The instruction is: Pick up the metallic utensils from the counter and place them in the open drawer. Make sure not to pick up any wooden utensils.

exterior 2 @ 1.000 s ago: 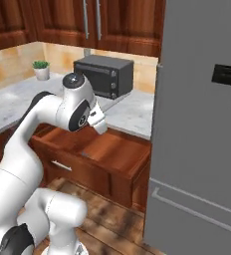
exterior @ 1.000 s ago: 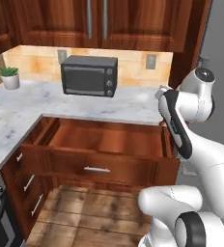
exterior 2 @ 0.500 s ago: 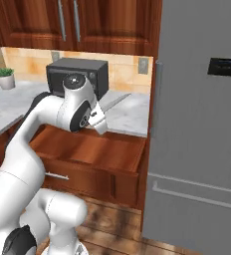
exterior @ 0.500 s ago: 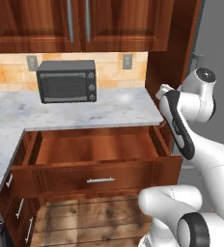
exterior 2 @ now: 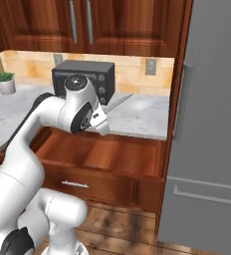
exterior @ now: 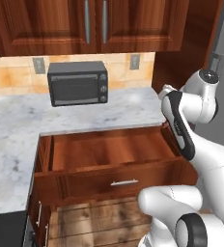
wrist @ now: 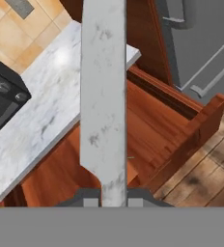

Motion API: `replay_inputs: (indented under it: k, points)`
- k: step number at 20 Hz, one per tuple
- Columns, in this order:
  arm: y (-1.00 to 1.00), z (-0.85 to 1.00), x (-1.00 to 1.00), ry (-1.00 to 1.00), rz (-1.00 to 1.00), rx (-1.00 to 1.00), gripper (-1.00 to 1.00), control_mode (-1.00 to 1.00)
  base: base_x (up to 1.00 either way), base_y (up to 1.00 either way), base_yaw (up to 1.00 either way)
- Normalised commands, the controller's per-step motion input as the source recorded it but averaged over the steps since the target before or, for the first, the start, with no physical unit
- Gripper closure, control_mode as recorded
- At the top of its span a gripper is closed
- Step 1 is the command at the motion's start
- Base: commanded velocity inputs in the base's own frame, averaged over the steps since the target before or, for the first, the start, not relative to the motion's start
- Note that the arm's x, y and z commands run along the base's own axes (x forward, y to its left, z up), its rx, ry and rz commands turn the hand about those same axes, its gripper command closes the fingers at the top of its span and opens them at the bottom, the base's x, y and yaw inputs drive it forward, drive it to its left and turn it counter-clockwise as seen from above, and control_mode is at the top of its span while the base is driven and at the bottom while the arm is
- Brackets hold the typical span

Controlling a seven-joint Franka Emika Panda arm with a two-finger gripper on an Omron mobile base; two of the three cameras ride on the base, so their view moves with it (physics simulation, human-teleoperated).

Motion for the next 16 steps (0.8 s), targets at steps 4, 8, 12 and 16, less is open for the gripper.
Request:
replay_inputs:
  k: [4,8,12,16]
  points:
    - [0.0,0.0,0.0,0.0,0.0,0.0,1.0,1.0,0.69,0.21,-0.09]
    - [0.0,-0.03,0.03,0.02,-0.01,0.0,1.0,-1.0,0.3,0.01,-0.02]
    - [0.08,-0.64,0.14,0.4,-0.11,-0.02,1.0,-1.0,0.0,0.0,0.0]
    - [0.12,-0.92,0.09,0.54,-0.11,-0.01,1.0,-1.0,0.0,0.0,0.0]
